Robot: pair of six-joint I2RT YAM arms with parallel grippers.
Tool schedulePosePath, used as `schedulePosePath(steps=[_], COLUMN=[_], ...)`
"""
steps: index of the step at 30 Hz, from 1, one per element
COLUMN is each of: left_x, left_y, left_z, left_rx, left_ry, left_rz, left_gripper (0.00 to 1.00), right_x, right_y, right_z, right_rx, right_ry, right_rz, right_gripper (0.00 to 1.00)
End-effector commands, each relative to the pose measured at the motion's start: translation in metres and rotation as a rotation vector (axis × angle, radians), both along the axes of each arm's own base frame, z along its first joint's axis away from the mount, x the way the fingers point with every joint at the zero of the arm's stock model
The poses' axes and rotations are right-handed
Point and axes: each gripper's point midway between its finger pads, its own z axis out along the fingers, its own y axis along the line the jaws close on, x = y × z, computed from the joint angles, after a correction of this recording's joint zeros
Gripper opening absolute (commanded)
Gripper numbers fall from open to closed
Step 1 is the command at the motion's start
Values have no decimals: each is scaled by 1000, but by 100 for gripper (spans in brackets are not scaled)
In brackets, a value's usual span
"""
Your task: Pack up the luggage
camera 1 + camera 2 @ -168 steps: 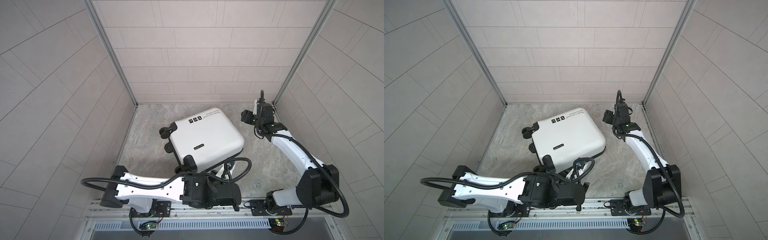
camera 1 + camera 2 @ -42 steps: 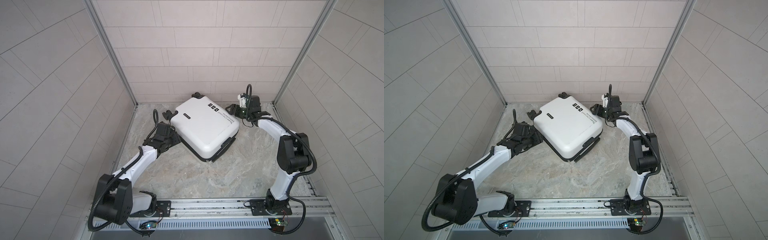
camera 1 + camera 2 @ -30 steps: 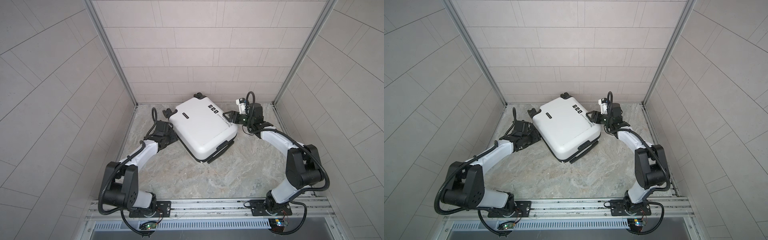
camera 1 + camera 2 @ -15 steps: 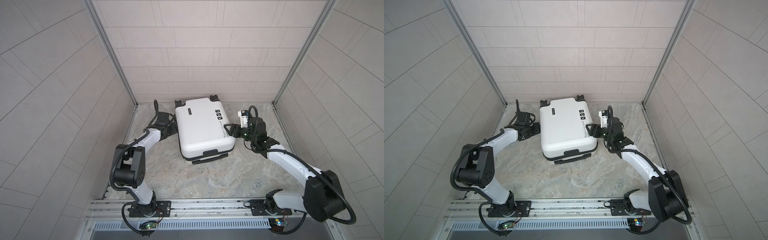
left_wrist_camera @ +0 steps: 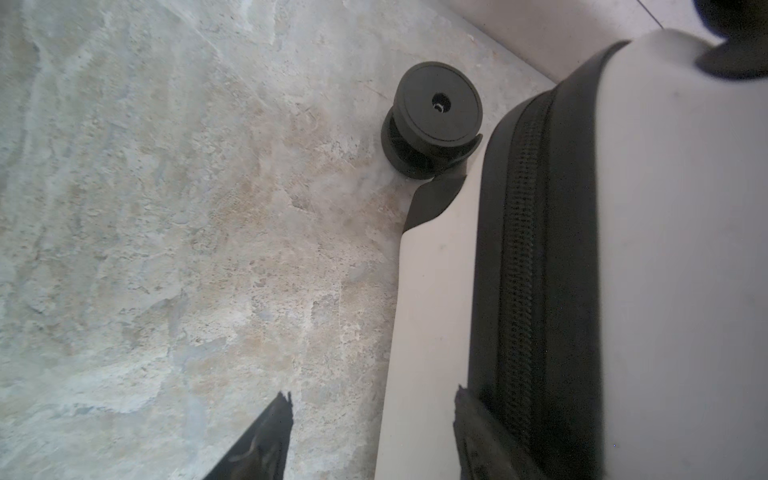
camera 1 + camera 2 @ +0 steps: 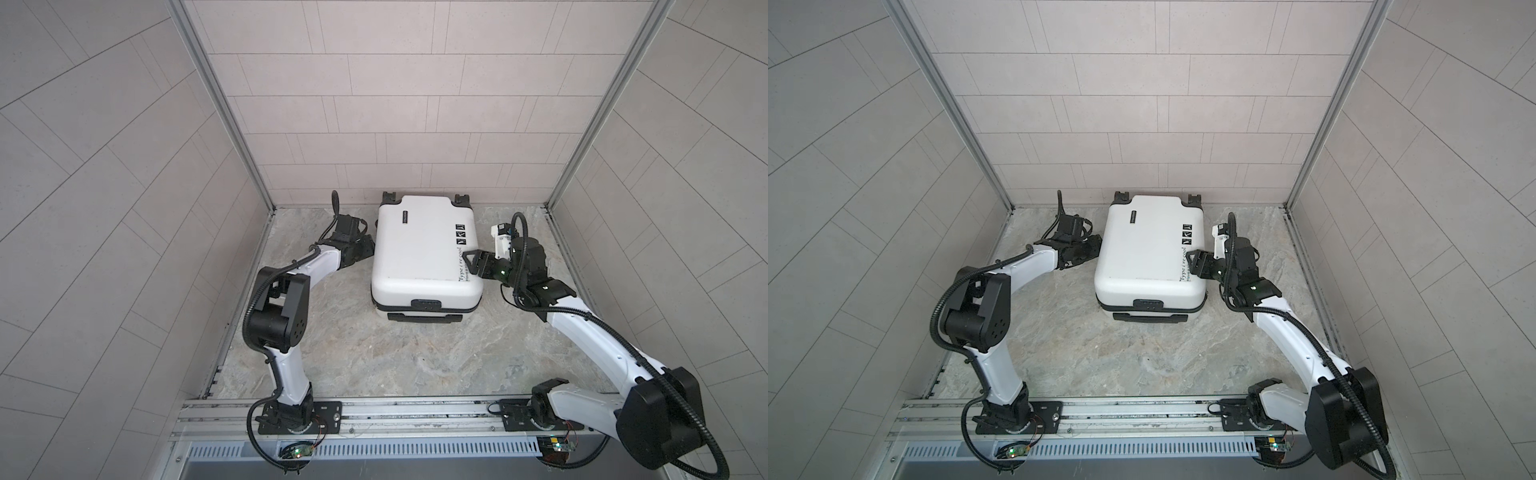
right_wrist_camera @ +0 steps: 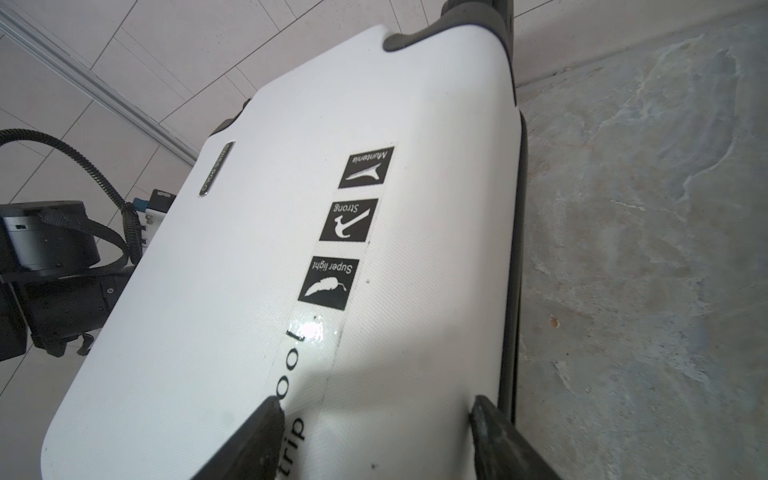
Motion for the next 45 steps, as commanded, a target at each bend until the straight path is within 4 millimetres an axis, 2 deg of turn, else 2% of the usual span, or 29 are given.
schedulePosePath(steps=[1,4,9,12,16,20,24,25,26,27,31,37,40,45], left_x=[-22,-37,-81,-116,-174,-226,-258,-261,-263,-263,-250,-224,-215,-203], left_y=[-49,-30,-4,3,14,12,-7,-13,-18,-22,-34,-37,-38,-39], left_z=[22,34,56,67,65,65,69,70,70,70,62,63,63,66], left_rx=[-88,-64,-28,-46,-22,-41,-91,-83,-66,-52,4,64,78,81], left_ry=[-26,-46,-77,-97,-81,-102,-162,-174,-186,-190,-166,-195,-215,-250], left_rz=[-145,-107,-73,-84,-103,-149,-236,-260,-283,-301,-319,-272,-249,-216], left_gripper=[66,67,69,69,69,69,69,69,69,69,69,69,69,70], right_x=[-30,-40,-66,-86,-112,-130,-134,-133,-134,-133,-127,-115,-106,-97], right_y=[9,2,-6,-3,1,4,7,9,10,12,12,7,9,8], right_z=[-29,-17,-12,-21,-34,-43,-50,-50,-62,-62,-64,-65,-53,-53], right_rx=[-55,-74,-88,-98,-104,-95,-90,-87,-92,-92,-114,-114,-107,-129], right_ry=[147,131,141,167,182,175,180,178,203,201,209,205,170,174], right_rz=[88,71,65,96,143,166,169,169,171,175,158,84,74,60], right_gripper=[71,70,67,66,64,64,63,63,63,62,62,62,63,63])
